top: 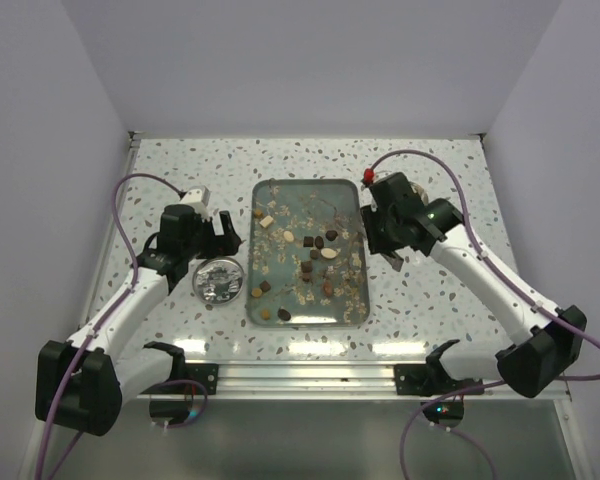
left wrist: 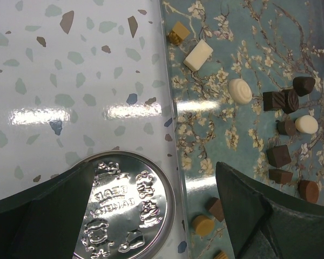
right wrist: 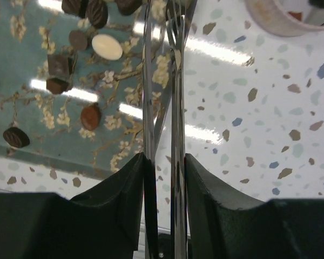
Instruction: Pack the chocolate
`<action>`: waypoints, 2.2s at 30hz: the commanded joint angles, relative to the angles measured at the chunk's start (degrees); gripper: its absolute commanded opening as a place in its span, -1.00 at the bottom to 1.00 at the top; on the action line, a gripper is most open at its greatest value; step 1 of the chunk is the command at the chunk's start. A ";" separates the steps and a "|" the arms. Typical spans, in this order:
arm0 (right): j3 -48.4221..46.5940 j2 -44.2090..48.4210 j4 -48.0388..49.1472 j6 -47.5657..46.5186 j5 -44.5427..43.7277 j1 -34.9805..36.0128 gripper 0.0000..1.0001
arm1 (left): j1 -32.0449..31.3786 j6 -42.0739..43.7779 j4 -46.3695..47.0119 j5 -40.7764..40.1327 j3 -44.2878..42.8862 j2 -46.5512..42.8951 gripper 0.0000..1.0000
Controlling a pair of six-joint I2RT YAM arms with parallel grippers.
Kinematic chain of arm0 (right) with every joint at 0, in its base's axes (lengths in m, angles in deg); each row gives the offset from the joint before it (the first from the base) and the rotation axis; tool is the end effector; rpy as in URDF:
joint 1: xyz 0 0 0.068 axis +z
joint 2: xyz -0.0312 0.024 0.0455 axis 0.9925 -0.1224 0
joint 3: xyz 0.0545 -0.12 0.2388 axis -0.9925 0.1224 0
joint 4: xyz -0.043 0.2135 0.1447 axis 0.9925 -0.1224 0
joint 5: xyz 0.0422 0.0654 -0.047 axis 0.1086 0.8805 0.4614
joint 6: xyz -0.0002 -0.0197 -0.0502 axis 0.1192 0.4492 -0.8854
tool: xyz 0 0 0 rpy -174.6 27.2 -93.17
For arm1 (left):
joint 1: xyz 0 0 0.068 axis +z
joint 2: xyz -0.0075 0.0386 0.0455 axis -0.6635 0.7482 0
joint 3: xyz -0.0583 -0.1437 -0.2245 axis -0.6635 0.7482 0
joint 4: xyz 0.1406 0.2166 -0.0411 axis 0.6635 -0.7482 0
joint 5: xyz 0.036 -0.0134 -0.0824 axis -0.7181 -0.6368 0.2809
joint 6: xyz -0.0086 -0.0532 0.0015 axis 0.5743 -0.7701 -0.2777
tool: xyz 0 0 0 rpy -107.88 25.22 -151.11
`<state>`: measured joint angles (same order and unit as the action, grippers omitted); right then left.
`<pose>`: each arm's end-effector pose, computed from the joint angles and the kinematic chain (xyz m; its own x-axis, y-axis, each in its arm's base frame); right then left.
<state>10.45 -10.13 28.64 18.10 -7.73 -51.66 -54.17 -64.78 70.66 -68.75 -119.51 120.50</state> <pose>0.2248 0.1286 0.3425 -0.7768 -0.1821 -0.6028 -0.2223 0.9749 -0.0079 0.2269 -0.0537 0.2364 -0.6438 -0.2296 -0.7300 0.0457 0.9406 -0.3363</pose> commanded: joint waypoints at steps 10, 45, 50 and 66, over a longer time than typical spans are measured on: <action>8.27 4.51 0.12 8.45 3.01 10.17 -0.27 | 0.21 0.80 1.26 0.76 -1.51 -0.65 1.00; 8.62 1.35 -5.16 20.85 -4.11 28.54 -0.17 | 0.21 0.36 1.00 1.90 0.86 -2.67 1.00; 9.41 0.39 -5.33 21.03 -3.50 29.24 -0.17 | 0.21 0.27 0.91 1.90 0.95 -2.85 1.00; 5.46 0.82 -10.96 25.69 -8.77 32.06 -0.18 | 0.21 0.18 1.44 2.34 1.65 -2.76 1.00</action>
<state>19.17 -10.31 19.53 41.70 -13.34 -19.86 -54.17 -64.85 70.73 -67.36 -118.72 118.69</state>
